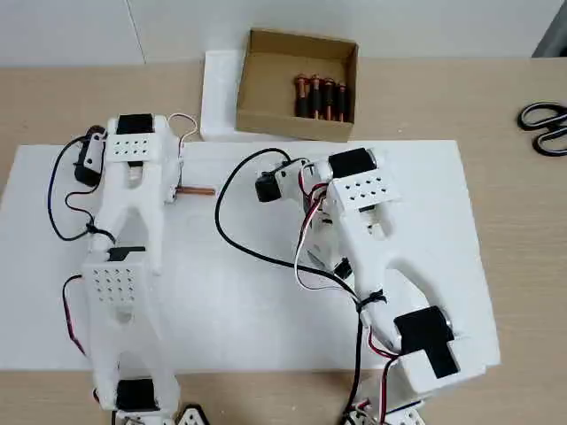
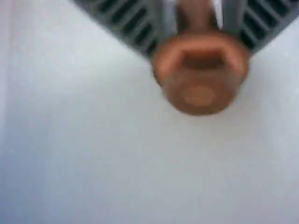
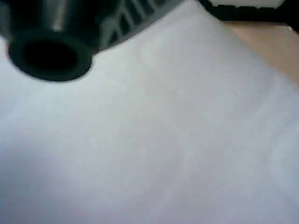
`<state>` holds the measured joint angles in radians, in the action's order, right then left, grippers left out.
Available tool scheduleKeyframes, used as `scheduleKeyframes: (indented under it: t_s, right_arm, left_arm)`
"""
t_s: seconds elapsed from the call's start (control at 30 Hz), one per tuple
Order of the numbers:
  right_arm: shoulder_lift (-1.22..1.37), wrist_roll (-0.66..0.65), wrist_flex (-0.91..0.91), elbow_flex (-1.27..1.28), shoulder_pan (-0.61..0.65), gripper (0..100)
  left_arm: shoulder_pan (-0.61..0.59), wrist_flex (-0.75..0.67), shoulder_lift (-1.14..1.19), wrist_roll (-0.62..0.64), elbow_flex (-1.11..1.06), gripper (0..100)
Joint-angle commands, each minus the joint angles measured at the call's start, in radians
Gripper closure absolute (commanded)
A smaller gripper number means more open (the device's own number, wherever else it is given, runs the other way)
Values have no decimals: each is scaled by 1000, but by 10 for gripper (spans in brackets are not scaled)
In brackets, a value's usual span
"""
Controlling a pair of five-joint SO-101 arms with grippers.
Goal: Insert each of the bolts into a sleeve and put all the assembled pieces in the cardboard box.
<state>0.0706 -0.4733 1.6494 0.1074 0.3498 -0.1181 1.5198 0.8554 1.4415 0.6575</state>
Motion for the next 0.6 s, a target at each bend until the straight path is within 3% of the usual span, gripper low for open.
scheduleKeyframes:
  t_s: [0.0,0.37,0.57]
  right_arm:
    - [-10,5,-2,-11,7,995]
    - [-13,5,-4,-12,7,995]
    - [-19,11,30,-117,7,995]
  left_arm:
    - [-6,-2,14,-15,-4,993]
    - [12,0,-89,-31,-4,993]
    - [87,15,-222,-216,-4,993]
